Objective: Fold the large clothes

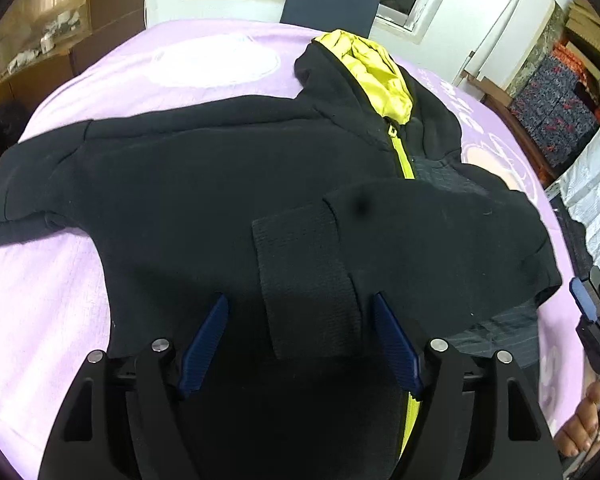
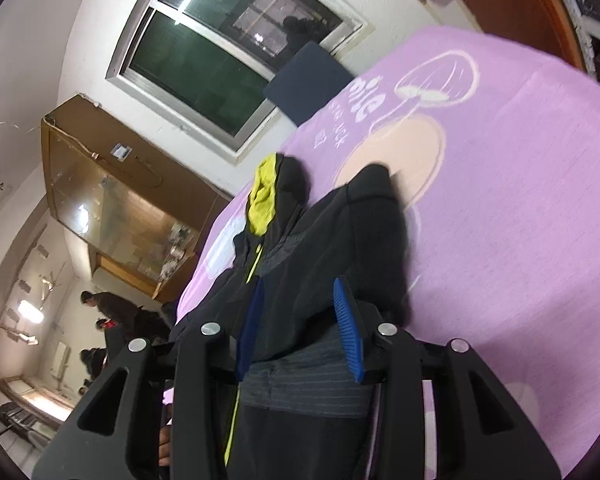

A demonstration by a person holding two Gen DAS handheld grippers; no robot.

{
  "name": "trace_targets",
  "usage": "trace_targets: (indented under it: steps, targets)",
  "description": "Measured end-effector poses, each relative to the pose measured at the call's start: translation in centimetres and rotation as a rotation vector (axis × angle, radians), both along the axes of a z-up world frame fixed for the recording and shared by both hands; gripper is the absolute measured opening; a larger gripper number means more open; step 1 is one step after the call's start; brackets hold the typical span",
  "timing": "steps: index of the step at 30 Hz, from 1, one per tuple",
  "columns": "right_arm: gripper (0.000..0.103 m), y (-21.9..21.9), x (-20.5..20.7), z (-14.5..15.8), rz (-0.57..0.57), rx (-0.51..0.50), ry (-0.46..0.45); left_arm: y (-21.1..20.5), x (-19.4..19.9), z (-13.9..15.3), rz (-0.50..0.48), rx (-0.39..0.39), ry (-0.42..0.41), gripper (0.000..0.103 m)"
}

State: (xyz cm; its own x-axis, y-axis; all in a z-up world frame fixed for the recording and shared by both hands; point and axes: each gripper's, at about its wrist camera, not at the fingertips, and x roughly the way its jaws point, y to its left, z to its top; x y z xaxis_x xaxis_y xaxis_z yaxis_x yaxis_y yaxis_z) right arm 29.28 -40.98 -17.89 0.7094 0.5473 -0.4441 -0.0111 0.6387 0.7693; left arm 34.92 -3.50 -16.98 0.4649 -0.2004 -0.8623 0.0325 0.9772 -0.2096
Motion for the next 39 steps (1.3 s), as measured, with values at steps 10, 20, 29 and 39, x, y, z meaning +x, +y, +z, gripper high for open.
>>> trace_targets:
  steps: [10, 20, 29, 39]
  targets:
    - [0.037, 0.3, 0.0, -0.5, -0.013, -0.047, 0.016, -0.2, 1.2, 2.1, -0.049, 0.007, -0.074, 0.015]
    - [0.028, 2.5, 0.3, 0.7, 0.034, -0.174, -0.032, 0.9, 1.1, 5.8, -0.031, 0.150, -0.210, 0.015]
    - [0.016, 3.9, 1.8, 0.4, 0.041, -0.267, -0.021, 2.9, 1.8, 2.7, 0.008, 0.175, -0.144, 0.017]
    - [0.004, 4.0, 4.3, -3.4, 0.087, -0.291, 0.161, 5.0, 1.2, 2.8, 0.096, 0.173, -0.141, 0.026]
